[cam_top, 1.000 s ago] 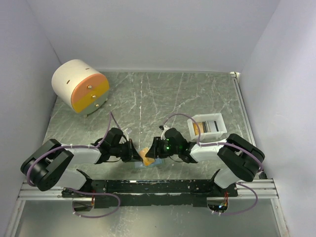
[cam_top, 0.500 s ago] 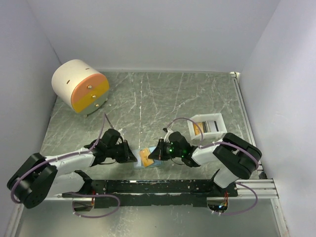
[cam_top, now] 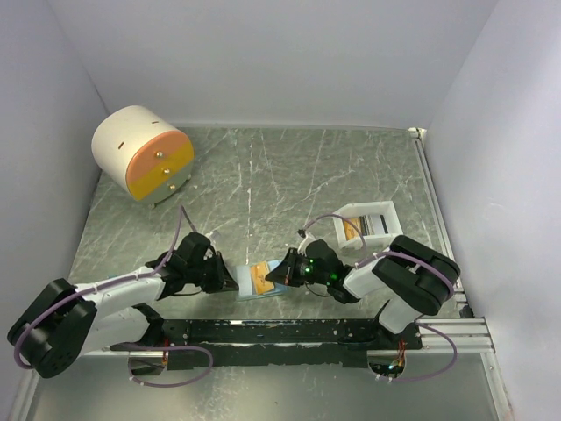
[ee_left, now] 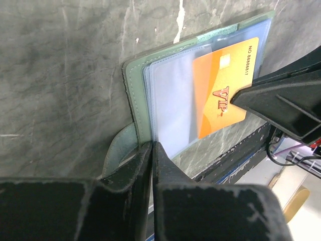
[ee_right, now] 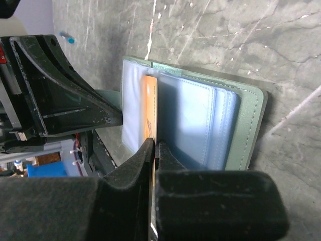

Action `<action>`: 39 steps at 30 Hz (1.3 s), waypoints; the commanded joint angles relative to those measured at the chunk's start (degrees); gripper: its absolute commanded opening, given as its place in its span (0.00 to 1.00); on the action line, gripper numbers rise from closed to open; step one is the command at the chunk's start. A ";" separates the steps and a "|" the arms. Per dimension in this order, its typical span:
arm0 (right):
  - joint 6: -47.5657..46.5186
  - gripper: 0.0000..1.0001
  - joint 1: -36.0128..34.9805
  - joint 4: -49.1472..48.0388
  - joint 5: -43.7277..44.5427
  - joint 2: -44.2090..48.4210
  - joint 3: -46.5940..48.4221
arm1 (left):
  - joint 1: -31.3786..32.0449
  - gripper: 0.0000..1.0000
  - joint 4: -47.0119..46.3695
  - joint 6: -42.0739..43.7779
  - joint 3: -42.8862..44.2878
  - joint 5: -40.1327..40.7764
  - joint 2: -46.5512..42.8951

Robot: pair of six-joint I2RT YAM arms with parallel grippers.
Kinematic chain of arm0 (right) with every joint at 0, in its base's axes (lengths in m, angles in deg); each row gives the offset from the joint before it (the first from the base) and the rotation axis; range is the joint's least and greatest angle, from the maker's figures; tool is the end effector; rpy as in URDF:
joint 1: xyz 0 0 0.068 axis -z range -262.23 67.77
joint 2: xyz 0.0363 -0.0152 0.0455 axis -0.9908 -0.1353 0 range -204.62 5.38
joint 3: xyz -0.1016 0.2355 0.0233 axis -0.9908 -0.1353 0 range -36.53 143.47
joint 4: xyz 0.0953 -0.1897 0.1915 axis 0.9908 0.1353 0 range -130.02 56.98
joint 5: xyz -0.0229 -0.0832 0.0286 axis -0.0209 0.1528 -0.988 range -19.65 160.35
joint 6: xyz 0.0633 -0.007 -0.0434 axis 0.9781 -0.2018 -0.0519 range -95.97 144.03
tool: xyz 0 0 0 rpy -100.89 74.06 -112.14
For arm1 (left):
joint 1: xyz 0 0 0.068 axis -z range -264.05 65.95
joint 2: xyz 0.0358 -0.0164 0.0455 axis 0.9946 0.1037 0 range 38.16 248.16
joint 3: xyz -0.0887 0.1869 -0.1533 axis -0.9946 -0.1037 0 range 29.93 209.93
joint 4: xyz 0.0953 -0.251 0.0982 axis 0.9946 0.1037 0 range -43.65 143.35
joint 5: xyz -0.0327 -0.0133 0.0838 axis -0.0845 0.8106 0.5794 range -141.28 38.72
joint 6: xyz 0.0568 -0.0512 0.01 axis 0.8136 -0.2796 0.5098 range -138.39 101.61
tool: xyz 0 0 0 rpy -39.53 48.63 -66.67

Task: Put the credit cards into the card holder
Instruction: Insert the credit card into the card holder.

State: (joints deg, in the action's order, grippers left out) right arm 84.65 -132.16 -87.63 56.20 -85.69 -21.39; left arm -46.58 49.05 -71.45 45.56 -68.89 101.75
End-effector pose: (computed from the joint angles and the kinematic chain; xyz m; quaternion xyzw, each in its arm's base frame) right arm 0.1614 0.2168 0.0481 0.0165 0.8543 0.4783 0.2029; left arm 0.1643 -0.1510 0.0692 -0.0752 0.9289 -0.3377 0.1318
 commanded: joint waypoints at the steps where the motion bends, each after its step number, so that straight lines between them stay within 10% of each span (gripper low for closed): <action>1: 0.17 0.00 0.16 0.06 3.88 0.11 -1.16 | 0.01 0.16 -2.44 -0.28 -2.80 -1.48 2.75; 14: 1.62 0.01 -2.35 1.56 6.76 1.69 -1.32 | 0.01 0.15 -5.37 -1.74 -4.08 -3.21 2.60; 25: -10.06 0.48 -3.42 34.65 16.59 13.57 9.63 | 0.02 0.15 -3.93 -1.26 -3.17 -2.96 0.15; 39: -11.40 0.53 -5.36 27.17 11.26 6.48 11.68 | -0.03 0.15 -6.69 -1.60 -3.62 -4.16 2.02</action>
State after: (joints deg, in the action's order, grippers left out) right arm 74.50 -136.29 -59.77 68.44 -76.57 -10.86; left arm -46.71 42.43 -73.48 43.07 -72.34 103.02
